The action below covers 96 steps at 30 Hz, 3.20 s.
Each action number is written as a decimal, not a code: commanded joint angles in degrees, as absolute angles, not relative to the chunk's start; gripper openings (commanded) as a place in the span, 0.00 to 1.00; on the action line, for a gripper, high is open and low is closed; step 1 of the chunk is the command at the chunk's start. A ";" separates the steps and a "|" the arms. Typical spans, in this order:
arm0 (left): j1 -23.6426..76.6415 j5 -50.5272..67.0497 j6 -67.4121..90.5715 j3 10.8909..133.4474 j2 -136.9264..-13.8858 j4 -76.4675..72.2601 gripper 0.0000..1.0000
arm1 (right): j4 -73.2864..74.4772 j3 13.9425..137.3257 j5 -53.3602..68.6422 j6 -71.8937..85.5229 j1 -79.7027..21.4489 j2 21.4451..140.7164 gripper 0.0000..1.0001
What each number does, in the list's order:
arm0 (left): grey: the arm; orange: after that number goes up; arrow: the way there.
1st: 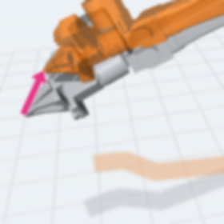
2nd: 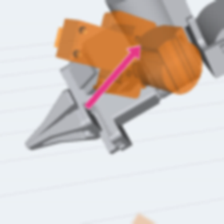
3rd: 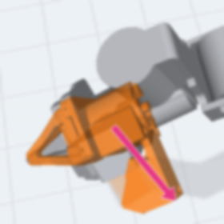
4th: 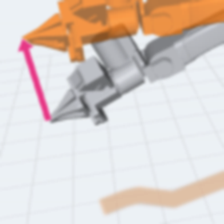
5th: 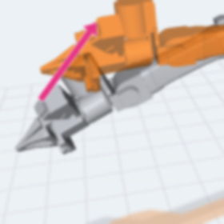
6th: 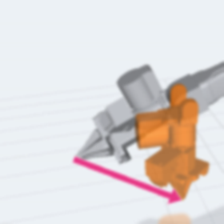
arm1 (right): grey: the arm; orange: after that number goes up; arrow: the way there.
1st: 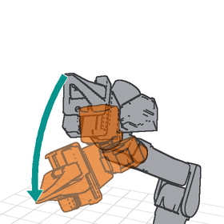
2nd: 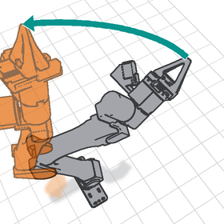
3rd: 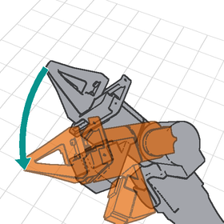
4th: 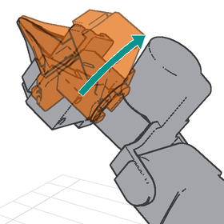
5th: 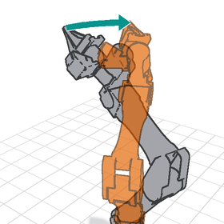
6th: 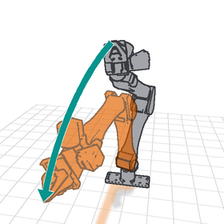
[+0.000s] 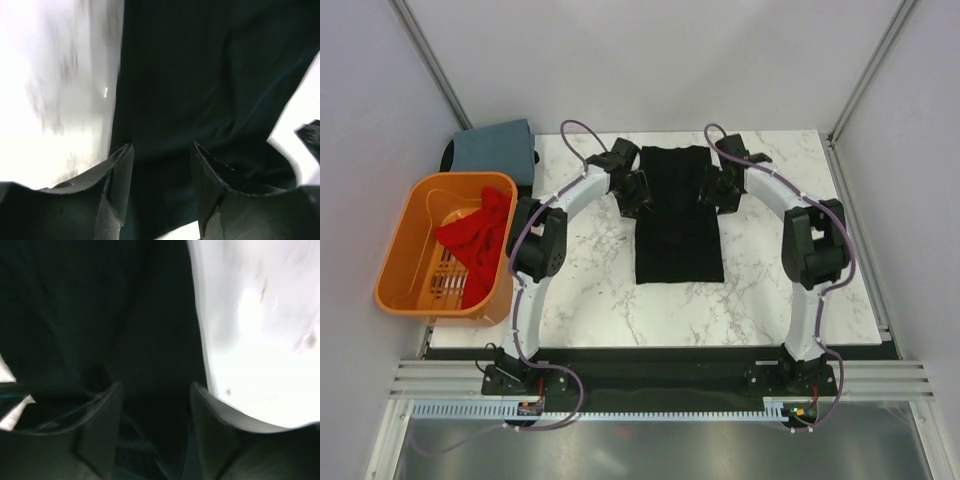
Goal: Fold and stack the t-shirts
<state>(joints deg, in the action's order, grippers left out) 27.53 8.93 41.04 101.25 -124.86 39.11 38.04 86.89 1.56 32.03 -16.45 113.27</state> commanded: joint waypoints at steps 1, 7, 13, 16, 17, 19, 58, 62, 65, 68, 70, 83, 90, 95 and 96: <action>21.46 23.18 41.12 118.61 -133.66 51.74 0.57 | 46.27 111.08 4.49 29.27 -12.49 120.37 0.68; 17.58 24.19 40.53 126.22 -130.20 55.99 0.59 | 49.51 111.09 6.58 29.97 -10.98 114.11 0.72; 17.93 18.20 35.43 107.28 -117.98 54.32 0.55 | 35.52 77.24 6.42 33.31 -16.51 92.04 0.70; 18.11 15.65 33.76 96.73 -112.17 52.12 0.53 | 33.14 68.24 2.73 35.33 -24.76 86.49 0.69; 18.28 15.21 33.23 94.24 -108.32 50.90 0.52 | 32.70 66.55 1.94 36.12 -26.70 85.79 0.68; 18.28 13.46 31.56 89.85 -103.82 50.19 0.52 | 30.68 62.43 0.53 37.79 -30.31 85.34 0.67; 18.37 -5.80 21.80 54.14 -72.77 42.80 0.48 | 56.88 132.67 -11.69 24.43 -20.48 129.66 0.64; 18.46 2.59 23.64 53.27 -71.20 39.74 0.47 | 43.19 104.56 -9.33 24.87 -19.69 109.40 0.66; 19.42 9.82 26.88 50.19 -69.18 33.76 0.47 | 36.25 79.90 -4.95 27.06 -18.38 97.15 0.66; 23.28 11.16 29.87 49.22 -70.39 29.55 0.50 | 30.00 64.14 -0.98 30.40 -17.76 86.95 0.65; 26.70 11.34 31.99 49.13 -72.15 27.17 0.55 | 27.17 57.69 3.06 32.86 -17.84 81.86 0.65; 30.14 18.02 44.56 41.75 -86.48 4.67 0.73 | 12.31 40.26 11.15 34.01 -17.84 83.58 0.59; 32.95 15.74 46.40 40.87 -90.61 1.41 0.67 | 8.88 36.92 11.60 34.28 -17.75 85.43 0.45; 34.80 14.15 47.63 41.83 -93.60 0.26 0.60 | 8.00 35.51 11.86 34.45 -17.75 85.52 0.36; 35.07 13.89 47.81 41.84 -94.30 0.18 0.58 | 8.09 35.33 11.78 34.54 -17.75 85.43 0.34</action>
